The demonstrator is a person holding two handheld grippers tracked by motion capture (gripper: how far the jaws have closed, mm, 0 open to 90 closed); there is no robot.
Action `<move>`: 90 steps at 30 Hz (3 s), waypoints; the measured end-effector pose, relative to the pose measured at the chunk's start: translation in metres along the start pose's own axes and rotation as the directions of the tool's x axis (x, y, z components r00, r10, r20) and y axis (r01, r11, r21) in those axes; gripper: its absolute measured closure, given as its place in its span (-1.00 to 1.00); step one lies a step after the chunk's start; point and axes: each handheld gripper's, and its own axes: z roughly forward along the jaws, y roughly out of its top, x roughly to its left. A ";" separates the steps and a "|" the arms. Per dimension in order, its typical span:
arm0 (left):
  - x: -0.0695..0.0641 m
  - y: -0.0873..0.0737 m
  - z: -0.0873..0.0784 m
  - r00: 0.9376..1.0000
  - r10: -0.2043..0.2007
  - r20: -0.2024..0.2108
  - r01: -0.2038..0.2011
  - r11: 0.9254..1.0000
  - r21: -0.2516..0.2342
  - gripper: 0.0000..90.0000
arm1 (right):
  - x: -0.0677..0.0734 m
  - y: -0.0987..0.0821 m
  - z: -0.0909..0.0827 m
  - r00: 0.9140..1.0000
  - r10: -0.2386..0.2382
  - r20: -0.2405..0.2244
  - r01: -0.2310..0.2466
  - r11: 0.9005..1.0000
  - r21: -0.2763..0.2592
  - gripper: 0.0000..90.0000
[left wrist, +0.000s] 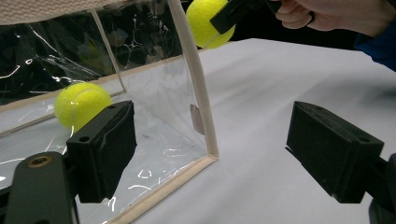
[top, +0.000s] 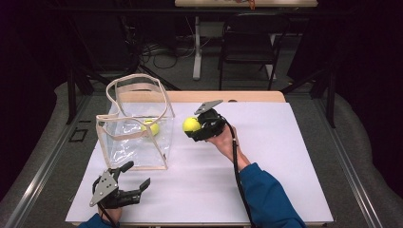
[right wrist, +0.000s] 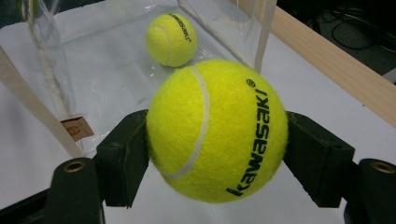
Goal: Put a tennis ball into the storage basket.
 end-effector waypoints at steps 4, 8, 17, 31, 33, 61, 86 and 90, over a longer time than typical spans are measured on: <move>0.001 -0.001 -0.001 1.000 -0.011 -0.001 0.011 1.000 -0.007 -0.65 | -0.001 0.006 -0.005 1.000 0.006 0.001 -0.006 1.000 -0.021 -0.40; 0.002 0.000 -0.002 1.000 -0.014 -0.006 0.014 1.000 -0.011 -0.65 | 0.000 0.011 -0.008 1.000 -0.004 0.007 0.004 1.000 -0.025 -0.40; 0.002 0.000 -0.002 1.000 -0.012 -0.006 0.012 1.000 -0.014 -0.65 | 0.003 0.018 -0.015 1.000 -0.019 0.017 0.020 0.998 -0.052 -0.40; 0.002 0.000 -0.002 1.000 -0.016 -0.008 0.016 1.000 -0.016 -0.65 | 0.006 0.031 -0.030 0.999 -0.033 0.018 0.034 0.996 -0.079 -0.40; 0.002 0.000 -0.001 1.000 -0.015 -0.008 0.015 1.000 -0.017 -0.65 | 0.007 0.033 -0.031 0.999 -0.037 0.020 0.039 0.996 -0.074 -0.40; 0.002 0.001 -0.002 1.000 -0.014 -0.006 0.014 1.000 -0.022 -0.65 | 0.005 0.054 -0.037 0.999 -0.032 0.026 0.035 0.992 -0.119 -0.40; 0.001 0.002 -0.001 1.000 -0.012 -0.003 0.012 1.000 -0.017 -0.65 | 0.000 0.068 -0.039 0.999 -0.034 0.028 0.037 0.989 -0.146 -0.40; 0.001 0.001 -0.001 1.000 -0.013 -0.002 0.013 1.000 -0.017 -0.65 | 0.001 0.073 -0.039 0.999 -0.041 0.031 0.045 0.987 -0.157 -0.40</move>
